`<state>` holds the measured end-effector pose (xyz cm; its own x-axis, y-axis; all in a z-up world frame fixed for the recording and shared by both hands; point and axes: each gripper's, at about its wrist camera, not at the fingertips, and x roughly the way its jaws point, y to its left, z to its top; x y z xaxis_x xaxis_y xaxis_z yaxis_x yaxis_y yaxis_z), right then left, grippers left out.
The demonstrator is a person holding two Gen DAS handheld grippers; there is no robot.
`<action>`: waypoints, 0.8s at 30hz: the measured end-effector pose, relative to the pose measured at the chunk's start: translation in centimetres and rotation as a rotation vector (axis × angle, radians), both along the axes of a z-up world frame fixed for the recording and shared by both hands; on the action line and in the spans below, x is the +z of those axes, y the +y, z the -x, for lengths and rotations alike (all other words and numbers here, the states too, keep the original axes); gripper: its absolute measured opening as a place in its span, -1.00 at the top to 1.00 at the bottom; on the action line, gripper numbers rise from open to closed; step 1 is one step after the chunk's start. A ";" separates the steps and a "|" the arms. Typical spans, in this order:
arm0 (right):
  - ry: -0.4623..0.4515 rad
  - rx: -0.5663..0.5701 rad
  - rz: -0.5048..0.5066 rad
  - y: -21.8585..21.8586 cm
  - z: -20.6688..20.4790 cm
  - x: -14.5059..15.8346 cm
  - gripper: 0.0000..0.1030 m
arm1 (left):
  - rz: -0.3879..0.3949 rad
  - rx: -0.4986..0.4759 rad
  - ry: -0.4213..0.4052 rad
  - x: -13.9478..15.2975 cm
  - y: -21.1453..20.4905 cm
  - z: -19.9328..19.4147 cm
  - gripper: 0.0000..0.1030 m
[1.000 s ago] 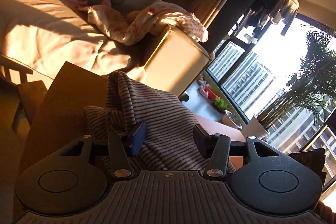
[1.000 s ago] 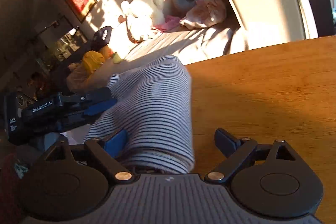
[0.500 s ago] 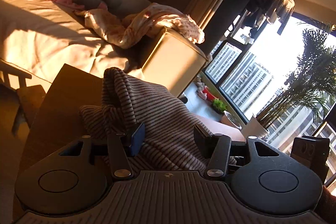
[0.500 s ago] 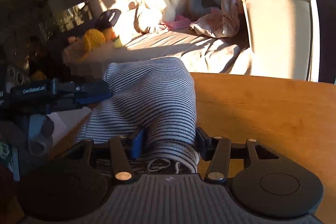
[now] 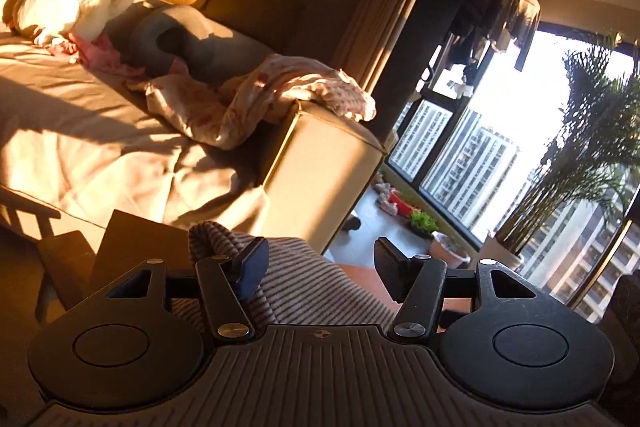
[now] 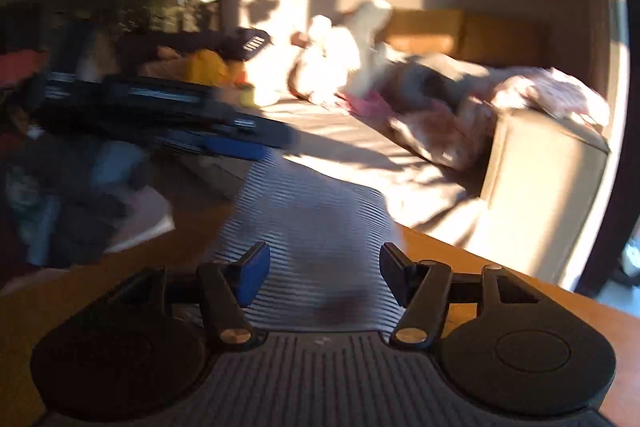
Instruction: Fold clothes
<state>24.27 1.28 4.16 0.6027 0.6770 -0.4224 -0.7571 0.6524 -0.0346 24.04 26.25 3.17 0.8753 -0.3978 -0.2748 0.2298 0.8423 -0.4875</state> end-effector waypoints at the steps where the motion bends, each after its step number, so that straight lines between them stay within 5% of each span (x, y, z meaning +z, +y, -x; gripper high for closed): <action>1: 0.008 0.038 0.012 1.2 0.4 -0.3 -0.19 | 0.000 -0.001 0.002 -0.1 -0.2 -0.4 -0.15; 4: 0.064 0.134 0.093 5.0 1.6 -2.7 -0.13 | -0.059 0.026 0.077 -1.2 -0.7 -2.5 -0.14; 7: -0.067 0.153 0.209 7.4 4.1 -4.7 -0.28 | -0.080 0.068 0.186 -3.7 0.0 -4.5 0.01; 15: 0.000 0.172 0.150 6.8 3.6 -3.9 -0.34 | -0.040 0.053 0.188 -5.0 1.0 -5.1 -0.02; 19: -0.048 0.168 0.117 4.8 4.2 -2.3 -0.33 | 0.028 0.061 0.173 -4.6 1.9 -4.4 0.02; 21: -0.139 0.148 0.157 3.7 5.2 -1.9 -0.34 | 0.100 0.068 0.148 -3.5 3.0 -2.6 -0.09; 23: -0.184 0.148 0.216 3.6 5.7 -2.3 -0.35 | 0.150 0.087 0.118 -2.6 3.8 -0.2 -0.57; 24: -0.207 0.148 0.246 3.6 5.9 -2.5 -0.35 | 0.148 0.102 0.119 -2.3 3.9 0.7 -0.65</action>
<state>18.37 4.83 1.69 0.5952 0.6567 -0.4631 -0.8036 0.4887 -0.3397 23.30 30.19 0.88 0.8780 -0.3525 -0.3239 0.0805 0.7757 -0.6259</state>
